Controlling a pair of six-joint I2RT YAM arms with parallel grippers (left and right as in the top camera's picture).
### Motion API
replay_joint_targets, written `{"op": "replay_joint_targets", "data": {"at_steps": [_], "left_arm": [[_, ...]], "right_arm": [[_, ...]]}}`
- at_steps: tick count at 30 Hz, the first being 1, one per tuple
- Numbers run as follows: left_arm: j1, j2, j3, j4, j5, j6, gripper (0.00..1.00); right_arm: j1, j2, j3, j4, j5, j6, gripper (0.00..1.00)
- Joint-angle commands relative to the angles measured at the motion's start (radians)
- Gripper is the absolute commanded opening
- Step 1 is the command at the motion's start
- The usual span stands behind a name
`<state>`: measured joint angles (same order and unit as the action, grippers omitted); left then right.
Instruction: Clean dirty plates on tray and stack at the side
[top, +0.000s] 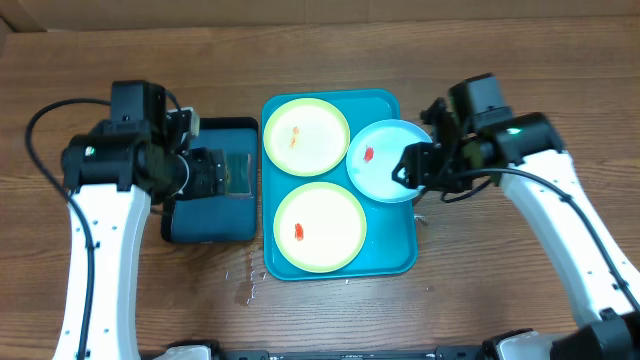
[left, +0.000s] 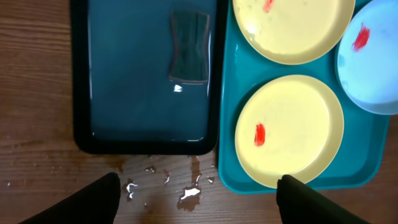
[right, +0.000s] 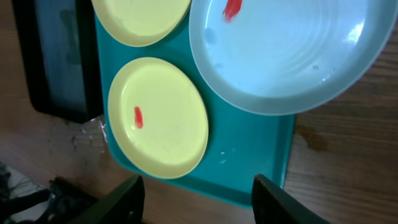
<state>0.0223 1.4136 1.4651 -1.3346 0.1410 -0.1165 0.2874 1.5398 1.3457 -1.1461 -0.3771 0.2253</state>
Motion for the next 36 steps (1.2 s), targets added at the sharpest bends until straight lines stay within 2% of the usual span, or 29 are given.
{"op": "replay_joint_targets", "data": {"at_steps": [1, 5, 10, 17, 23, 26, 29, 31, 34, 35, 36], "left_arm": [[0.004, 0.040, -0.007, 0.008, 0.044, 0.049, 0.77], [0.003, 0.082, -0.007, 0.007, 0.043, 0.049, 0.63], [0.003, 0.113, -0.007, 0.014, 0.032, 0.048, 0.55], [0.003, 0.116, -0.006, 0.029, 0.025, -0.019, 0.62], [0.003, 0.105, -0.006, -0.001, 0.009, -0.056, 0.53], [-0.005, 0.077, -0.006, -0.014, 0.009, -0.100, 0.53], [-0.028, 0.024, -0.006, -0.010, 0.002, -0.135, 0.53], [-0.044, -0.020, -0.006, -0.008, -0.048, -0.154, 0.54], [-0.048, -0.083, -0.006, -0.002, -0.167, -0.196, 0.63], [-0.048, -0.097, -0.006, 0.002, -0.188, -0.208, 0.77], [-0.047, -0.109, -0.006, 0.008, -0.197, -0.219, 0.98]], "right_arm": [[0.051, 0.023, -0.040, 0.038, 0.073, 0.068, 0.56], [0.096, 0.035, -0.120, 0.125, 0.099, 0.090, 0.56], [0.152, 0.035, -0.242, 0.266, 0.099, 0.125, 0.55], [0.202, 0.039, -0.377, 0.476, 0.106, 0.233, 0.55], [0.204, 0.041, -0.389, 0.495, 0.115, 0.274, 0.56], [0.210, 0.041, -0.391, 0.496, 0.115, 0.277, 0.61], [0.218, 0.041, -0.391, 0.495, 0.115, 0.278, 0.80], [0.225, 0.041, -0.391, 0.495, 0.115, 0.313, 0.85], [0.230, 0.041, -0.391, 0.507, 0.116, 0.373, 0.89], [0.230, 0.041, -0.391, 0.515, 0.116, 0.375, 0.90], [0.230, 0.041, -0.391, 0.524, 0.119, 0.375, 0.90]]}}
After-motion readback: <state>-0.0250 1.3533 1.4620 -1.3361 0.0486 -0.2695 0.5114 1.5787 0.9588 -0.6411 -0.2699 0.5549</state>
